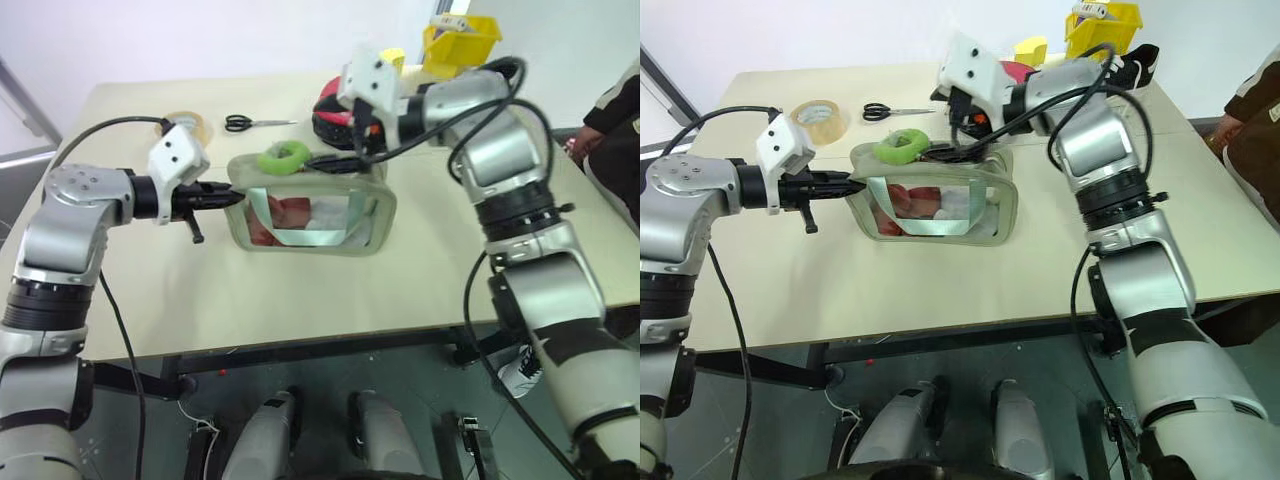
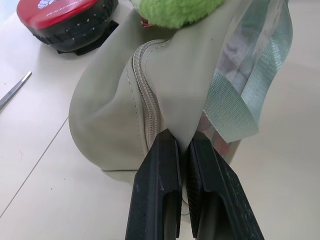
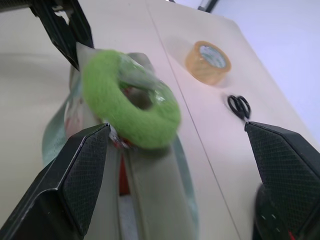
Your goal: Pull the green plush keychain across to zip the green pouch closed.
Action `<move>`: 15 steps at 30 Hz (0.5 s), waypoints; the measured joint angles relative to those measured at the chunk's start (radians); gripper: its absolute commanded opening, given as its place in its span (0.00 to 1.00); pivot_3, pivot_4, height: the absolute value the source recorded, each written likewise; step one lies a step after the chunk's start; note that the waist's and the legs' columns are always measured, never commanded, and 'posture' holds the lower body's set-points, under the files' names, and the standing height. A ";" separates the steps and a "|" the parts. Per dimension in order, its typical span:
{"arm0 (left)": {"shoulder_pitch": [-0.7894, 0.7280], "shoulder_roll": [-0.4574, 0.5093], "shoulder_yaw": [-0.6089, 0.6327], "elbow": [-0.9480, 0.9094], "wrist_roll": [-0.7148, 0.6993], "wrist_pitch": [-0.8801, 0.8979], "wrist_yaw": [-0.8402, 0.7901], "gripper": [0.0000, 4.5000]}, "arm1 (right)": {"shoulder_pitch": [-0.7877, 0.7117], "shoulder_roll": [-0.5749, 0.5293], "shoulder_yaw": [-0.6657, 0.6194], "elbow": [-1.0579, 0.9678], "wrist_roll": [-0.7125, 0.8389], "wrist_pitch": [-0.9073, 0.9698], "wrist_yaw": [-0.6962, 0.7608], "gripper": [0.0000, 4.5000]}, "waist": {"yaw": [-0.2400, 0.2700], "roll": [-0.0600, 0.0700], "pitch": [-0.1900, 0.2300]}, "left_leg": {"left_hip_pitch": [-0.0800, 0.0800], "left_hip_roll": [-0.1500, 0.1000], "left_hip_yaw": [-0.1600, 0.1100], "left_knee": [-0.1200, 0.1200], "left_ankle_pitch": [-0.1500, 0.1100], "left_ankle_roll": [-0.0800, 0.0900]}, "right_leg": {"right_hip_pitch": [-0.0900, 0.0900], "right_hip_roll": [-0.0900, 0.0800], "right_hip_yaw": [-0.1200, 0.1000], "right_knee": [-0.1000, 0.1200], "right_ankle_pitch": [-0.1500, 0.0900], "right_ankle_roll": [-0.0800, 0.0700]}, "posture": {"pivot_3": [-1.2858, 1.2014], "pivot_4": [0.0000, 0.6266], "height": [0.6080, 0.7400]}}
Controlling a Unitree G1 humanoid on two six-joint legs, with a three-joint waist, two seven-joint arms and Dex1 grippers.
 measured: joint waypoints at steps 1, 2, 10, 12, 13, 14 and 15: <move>0.000 0.001 0.000 0.000 0.001 -0.002 -0.001 0.00 | 0.000 0.018 0.003 0.017 0.002 0.010 -0.003 1.00 | 0.000 0.000 0.000 | 0.000 0.000 0.000 0.000 0.000 0.000 | 0.000 0.000 0.000 0.000 0.000 0.000 | 0.52 0.24 1.00; 0.000 0.001 0.000 0.000 0.001 -0.005 -0.002 0.00 | 0.000 0.031 0.003 0.027 0.006 0.028 -0.002 1.00 | 0.001 0.000 0.000 | 0.000 0.000 0.000 0.000 0.000 0.000 | 0.000 0.000 0.000 0.000 0.000 0.000 | 0.52 0.24 1.00; 0.002 0.006 -0.001 0.000 0.002 -0.014 -0.004 0.00 | 0.000 0.045 0.003 0.021 0.031 0.087 0.035 0.88 | -0.001 0.000 0.000 | 0.000 0.000 0.000 0.000 0.000 0.000 | -0.001 0.000 0.000 0.001 0.000 0.000 | 0.52 0.24 1.00; 0.002 0.006 -0.001 0.000 0.002 -0.014 -0.003 0.00 | 0.000 0.051 0.004 0.021 0.030 0.086 0.032 0.70 | -0.001 0.000 0.000 | 0.000 0.000 0.000 0.000 0.000 0.000 | -0.001 0.000 0.000 0.001 0.000 0.000 | 0.52 0.24 1.00; 0.002 0.006 -0.001 0.000 0.002 -0.014 -0.001 0.00 | 0.000 0.057 0.005 0.021 0.030 0.086 0.030 0.58 | -0.001 0.000 0.000 | 0.000 0.000 0.000 0.000 0.000 0.000 | -0.001 0.000 0.000 0.001 0.000 0.000 | 0.52 0.24 1.00; 0.002 0.006 -0.001 0.000 0.002 -0.014 0.000 0.00 | 0.000 0.060 0.006 0.021 0.030 0.087 0.030 0.47 | -0.001 0.000 0.000 | 0.000 0.000 0.000 0.000 0.000 0.000 | -0.001 0.000 0.000 0.001 0.000 0.000 | 0.52 0.24 1.00; 0.002 0.006 -0.001 0.000 0.002 -0.014 0.001 0.00 | 0.000 0.062 0.006 0.021 0.031 0.087 0.031 0.34 | -0.001 0.000 0.000 | 0.000 0.000 0.000 0.000 0.000 0.000 | -0.001 0.000 0.000 0.001 0.000 0.000 | 0.52 0.24 1.00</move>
